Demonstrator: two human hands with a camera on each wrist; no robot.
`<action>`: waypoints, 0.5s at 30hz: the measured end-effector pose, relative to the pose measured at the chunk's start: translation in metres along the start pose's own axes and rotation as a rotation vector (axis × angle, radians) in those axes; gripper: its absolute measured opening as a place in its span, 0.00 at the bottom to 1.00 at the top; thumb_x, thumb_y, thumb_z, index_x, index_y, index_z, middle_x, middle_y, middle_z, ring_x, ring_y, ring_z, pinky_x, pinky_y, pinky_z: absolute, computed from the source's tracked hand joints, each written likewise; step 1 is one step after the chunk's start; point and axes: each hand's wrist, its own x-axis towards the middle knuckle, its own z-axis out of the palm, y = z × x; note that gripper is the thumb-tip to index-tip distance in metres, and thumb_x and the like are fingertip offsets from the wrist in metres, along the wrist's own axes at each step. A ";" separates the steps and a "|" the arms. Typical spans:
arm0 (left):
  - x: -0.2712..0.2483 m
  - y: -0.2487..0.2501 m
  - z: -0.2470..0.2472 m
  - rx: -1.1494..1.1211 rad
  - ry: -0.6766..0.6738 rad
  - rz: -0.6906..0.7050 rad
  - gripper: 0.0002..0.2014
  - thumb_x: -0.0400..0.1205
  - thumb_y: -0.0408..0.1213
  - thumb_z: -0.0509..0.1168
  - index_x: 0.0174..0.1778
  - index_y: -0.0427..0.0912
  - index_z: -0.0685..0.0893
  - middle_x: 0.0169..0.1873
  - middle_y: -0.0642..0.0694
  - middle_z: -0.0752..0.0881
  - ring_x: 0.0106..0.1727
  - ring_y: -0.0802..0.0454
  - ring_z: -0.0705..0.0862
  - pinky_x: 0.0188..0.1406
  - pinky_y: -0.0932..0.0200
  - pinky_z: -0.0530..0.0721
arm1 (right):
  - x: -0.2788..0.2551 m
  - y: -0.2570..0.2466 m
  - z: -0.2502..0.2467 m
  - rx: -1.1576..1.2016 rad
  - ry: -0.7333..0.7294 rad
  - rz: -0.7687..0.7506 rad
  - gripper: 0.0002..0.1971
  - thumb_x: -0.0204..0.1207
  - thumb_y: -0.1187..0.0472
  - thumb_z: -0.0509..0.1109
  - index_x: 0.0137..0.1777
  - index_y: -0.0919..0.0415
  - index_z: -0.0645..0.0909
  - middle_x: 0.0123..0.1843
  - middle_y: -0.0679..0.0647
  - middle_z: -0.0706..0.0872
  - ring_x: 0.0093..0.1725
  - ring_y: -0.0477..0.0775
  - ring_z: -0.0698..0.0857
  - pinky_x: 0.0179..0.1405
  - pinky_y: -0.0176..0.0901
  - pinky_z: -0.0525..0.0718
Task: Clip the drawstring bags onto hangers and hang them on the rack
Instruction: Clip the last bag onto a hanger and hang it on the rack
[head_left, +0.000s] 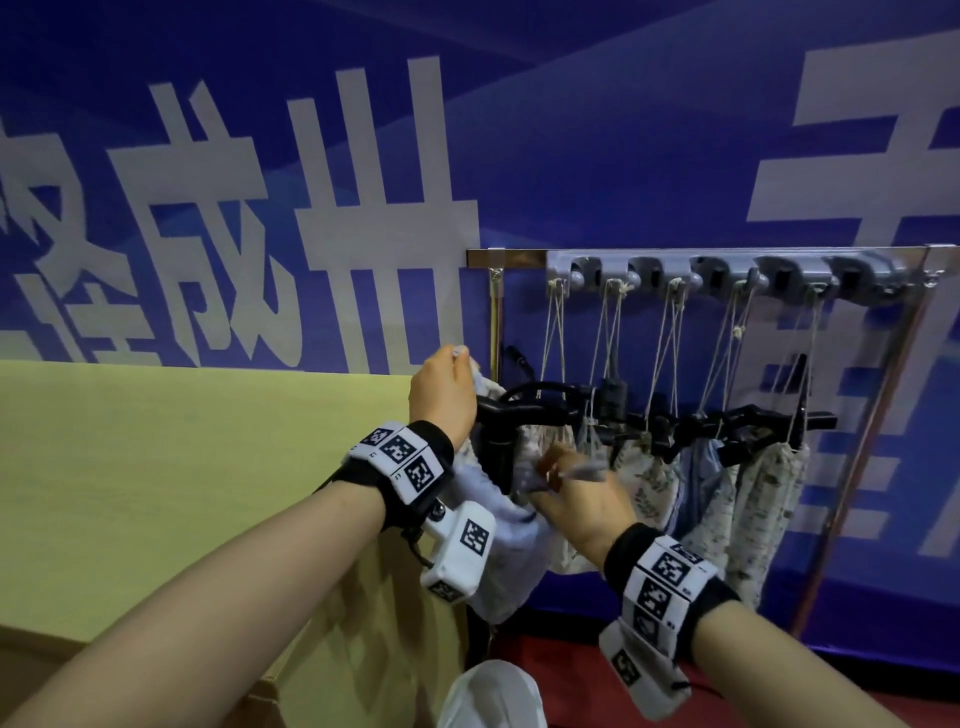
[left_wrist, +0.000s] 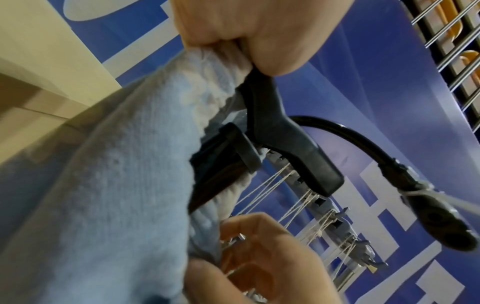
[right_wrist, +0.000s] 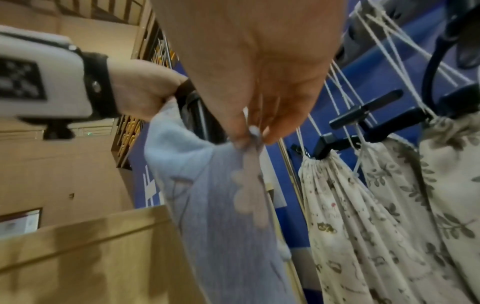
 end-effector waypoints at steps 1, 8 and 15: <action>0.001 -0.002 -0.001 -0.003 0.002 -0.005 0.16 0.89 0.40 0.50 0.41 0.38 0.77 0.39 0.43 0.80 0.43 0.43 0.79 0.42 0.58 0.70 | 0.003 0.003 -0.002 0.027 -0.035 -0.016 0.08 0.73 0.58 0.71 0.51 0.55 0.81 0.45 0.52 0.87 0.47 0.56 0.87 0.41 0.44 0.84; 0.013 -0.014 -0.010 -0.125 0.033 -0.135 0.20 0.88 0.40 0.51 0.49 0.31 0.85 0.46 0.35 0.87 0.49 0.39 0.83 0.49 0.53 0.78 | 0.006 0.019 -0.023 0.768 -0.175 0.189 0.11 0.84 0.65 0.61 0.40 0.58 0.79 0.37 0.53 0.81 0.37 0.49 0.79 0.38 0.38 0.78; 0.011 -0.012 -0.001 -0.267 0.013 -0.258 0.17 0.86 0.38 0.53 0.47 0.34 0.86 0.50 0.33 0.88 0.55 0.36 0.85 0.61 0.44 0.82 | 0.004 0.004 -0.024 1.251 -0.140 0.492 0.20 0.86 0.58 0.53 0.61 0.70 0.83 0.54 0.65 0.90 0.51 0.60 0.88 0.52 0.52 0.86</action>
